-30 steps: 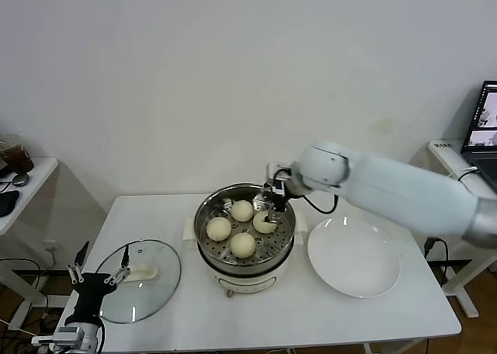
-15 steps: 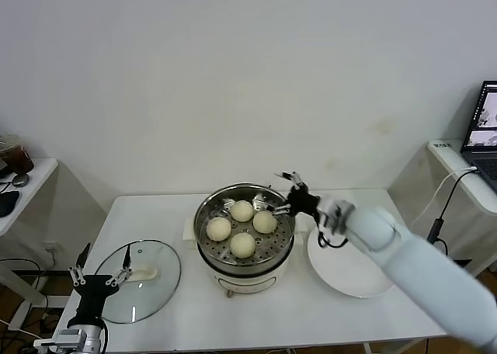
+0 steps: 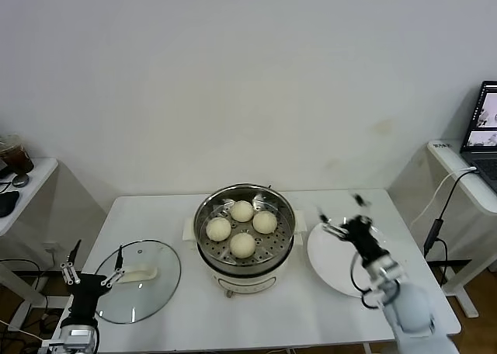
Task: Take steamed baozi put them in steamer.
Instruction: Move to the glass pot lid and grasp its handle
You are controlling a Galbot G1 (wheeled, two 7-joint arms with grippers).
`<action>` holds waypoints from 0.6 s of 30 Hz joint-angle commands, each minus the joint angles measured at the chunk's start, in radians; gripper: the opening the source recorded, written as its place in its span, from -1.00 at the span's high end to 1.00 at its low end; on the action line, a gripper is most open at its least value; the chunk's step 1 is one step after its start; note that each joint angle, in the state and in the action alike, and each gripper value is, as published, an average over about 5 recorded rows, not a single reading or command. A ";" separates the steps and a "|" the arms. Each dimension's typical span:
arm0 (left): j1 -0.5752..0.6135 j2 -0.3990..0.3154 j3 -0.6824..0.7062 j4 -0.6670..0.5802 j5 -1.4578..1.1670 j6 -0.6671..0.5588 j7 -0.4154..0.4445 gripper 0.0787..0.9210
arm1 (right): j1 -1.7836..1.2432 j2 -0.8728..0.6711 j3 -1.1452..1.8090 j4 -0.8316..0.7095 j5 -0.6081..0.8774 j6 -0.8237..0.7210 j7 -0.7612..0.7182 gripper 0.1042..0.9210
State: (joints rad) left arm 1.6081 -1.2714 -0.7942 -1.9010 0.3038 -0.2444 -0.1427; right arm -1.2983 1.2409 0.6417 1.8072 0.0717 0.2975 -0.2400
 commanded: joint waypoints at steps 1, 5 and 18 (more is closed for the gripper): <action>0.022 0.068 -0.062 0.162 0.807 -0.068 -0.168 -0.77 | -0.317 0.237 0.309 0.037 0.005 0.003 0.034 -0.76; 0.014 0.094 -0.058 0.214 0.965 -0.078 -0.192 -0.77 | -0.342 0.251 0.293 0.038 0.009 -0.043 0.036 -0.76; -0.065 0.135 0.034 0.280 1.098 -0.044 -0.090 -0.77 | -0.380 0.273 0.244 0.050 0.011 -0.073 0.029 -0.76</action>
State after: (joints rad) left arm 1.5722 -1.1633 -0.7942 -1.6890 1.1987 -0.2910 -0.2499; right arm -1.6067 1.4653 0.8506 1.8478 0.0815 0.2455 -0.2159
